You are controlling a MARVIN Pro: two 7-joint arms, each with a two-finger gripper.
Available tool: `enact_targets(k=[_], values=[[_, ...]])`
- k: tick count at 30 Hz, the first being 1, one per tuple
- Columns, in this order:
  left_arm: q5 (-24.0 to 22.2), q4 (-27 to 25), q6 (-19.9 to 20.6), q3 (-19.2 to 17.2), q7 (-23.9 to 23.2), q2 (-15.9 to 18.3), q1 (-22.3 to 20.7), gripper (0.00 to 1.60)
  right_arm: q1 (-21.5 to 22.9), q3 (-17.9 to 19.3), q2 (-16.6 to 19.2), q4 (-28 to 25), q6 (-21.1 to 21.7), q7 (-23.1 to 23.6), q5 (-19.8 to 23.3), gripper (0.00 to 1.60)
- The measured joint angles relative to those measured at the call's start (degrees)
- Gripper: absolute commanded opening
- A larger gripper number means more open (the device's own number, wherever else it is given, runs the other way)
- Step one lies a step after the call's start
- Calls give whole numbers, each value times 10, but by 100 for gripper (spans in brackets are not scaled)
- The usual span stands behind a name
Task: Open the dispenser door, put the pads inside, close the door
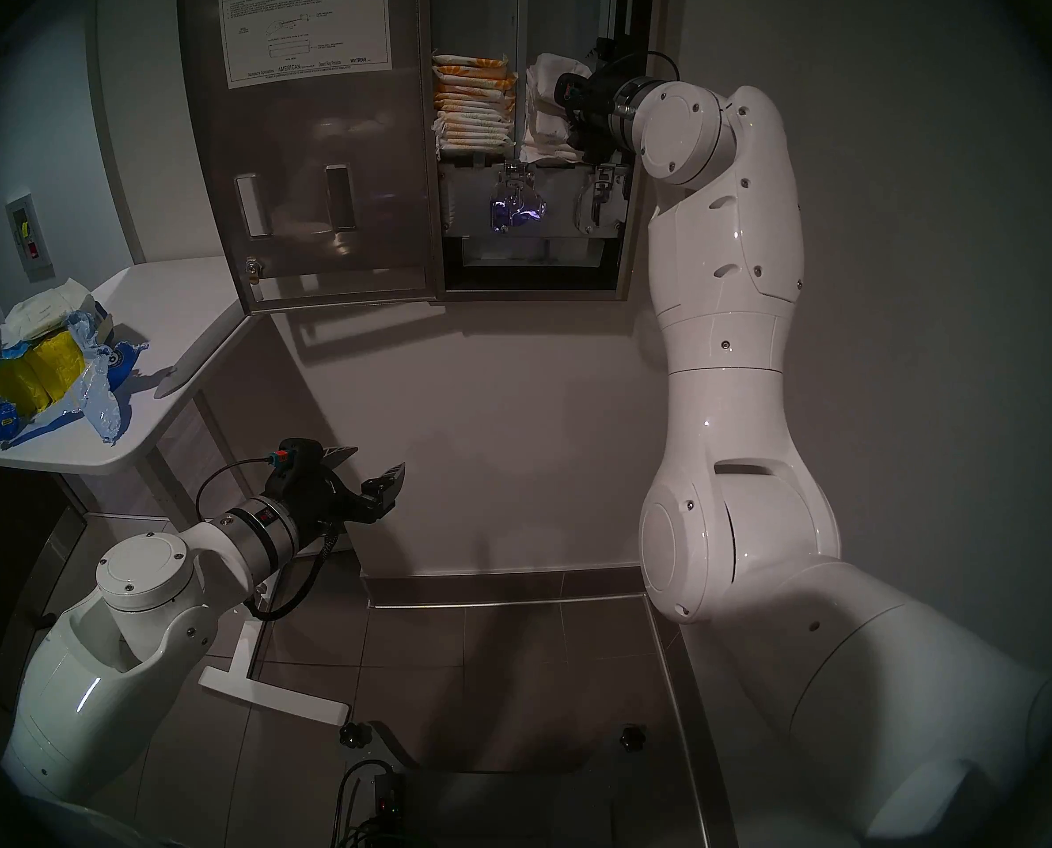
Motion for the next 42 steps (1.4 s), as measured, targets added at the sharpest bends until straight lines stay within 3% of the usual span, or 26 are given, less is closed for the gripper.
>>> enact_targets(k=[19, 37, 39, 40, 41, 42], values=[[1, 0, 0, 0, -1, -1, 0, 160, -31, 33, 6, -76, 7, 96, 32, 160], [1, 0, 1, 0, -2, -1, 0, 160, -51, 81, 3, -155, 29, 119, 56, 160], [1, 0, 1, 0, -2, -1, 0, 160, -53, 90, -2, -167, 36, 122, 62, 125], [1, 0, 1, 0, -2, -1, 0, 160, -54, 93, -3, -171, 38, 122, 64, 78], [1, 0, 1, 0, -2, -1, 0, 160, -55, 97, -5, -176, 41, 123, 66, 67], [1, 0, 1, 0, -2, -1, 0, 160, -57, 102, -8, -184, 46, 125, 69, 41]])
